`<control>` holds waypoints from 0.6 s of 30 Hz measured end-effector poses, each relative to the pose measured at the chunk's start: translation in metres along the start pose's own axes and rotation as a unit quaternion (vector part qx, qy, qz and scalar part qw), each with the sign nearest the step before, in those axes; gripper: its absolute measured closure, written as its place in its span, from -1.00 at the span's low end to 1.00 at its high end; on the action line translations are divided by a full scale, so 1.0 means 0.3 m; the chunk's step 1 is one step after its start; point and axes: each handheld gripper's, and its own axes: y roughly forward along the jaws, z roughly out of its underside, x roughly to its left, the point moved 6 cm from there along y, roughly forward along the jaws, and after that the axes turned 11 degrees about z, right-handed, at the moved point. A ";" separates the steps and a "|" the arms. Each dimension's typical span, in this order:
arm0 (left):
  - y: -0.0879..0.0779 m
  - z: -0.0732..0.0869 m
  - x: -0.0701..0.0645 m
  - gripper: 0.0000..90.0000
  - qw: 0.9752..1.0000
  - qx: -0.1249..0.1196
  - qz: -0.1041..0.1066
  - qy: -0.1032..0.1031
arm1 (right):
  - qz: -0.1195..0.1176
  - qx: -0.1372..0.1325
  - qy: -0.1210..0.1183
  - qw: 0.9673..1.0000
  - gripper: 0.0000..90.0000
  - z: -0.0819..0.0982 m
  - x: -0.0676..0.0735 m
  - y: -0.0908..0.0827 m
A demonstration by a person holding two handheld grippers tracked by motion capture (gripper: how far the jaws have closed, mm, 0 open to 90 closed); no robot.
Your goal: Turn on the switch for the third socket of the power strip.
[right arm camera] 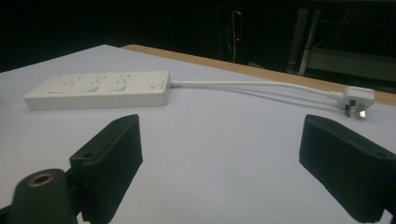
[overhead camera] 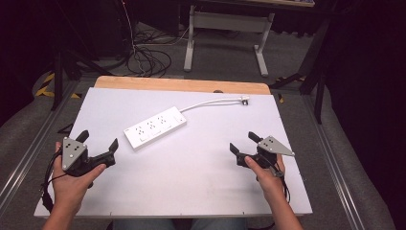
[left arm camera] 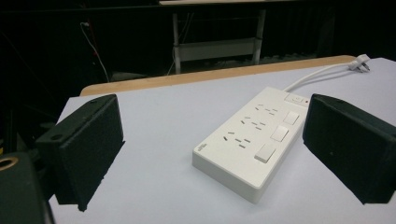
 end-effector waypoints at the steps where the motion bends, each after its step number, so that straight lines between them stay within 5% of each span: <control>1: 0.001 0.000 -0.001 -0.87 1.000 0.000 0.001 -0.001 | 0.000 0.000 0.000 1.000 -0.70 0.000 0.000 0.000; 18: 0.007 0.006 0.003 -0.88 1.000 -0.001 0.010 -0.007 | -0.001 -0.002 0.000 1.000 -0.93 0.001 0.000 0.001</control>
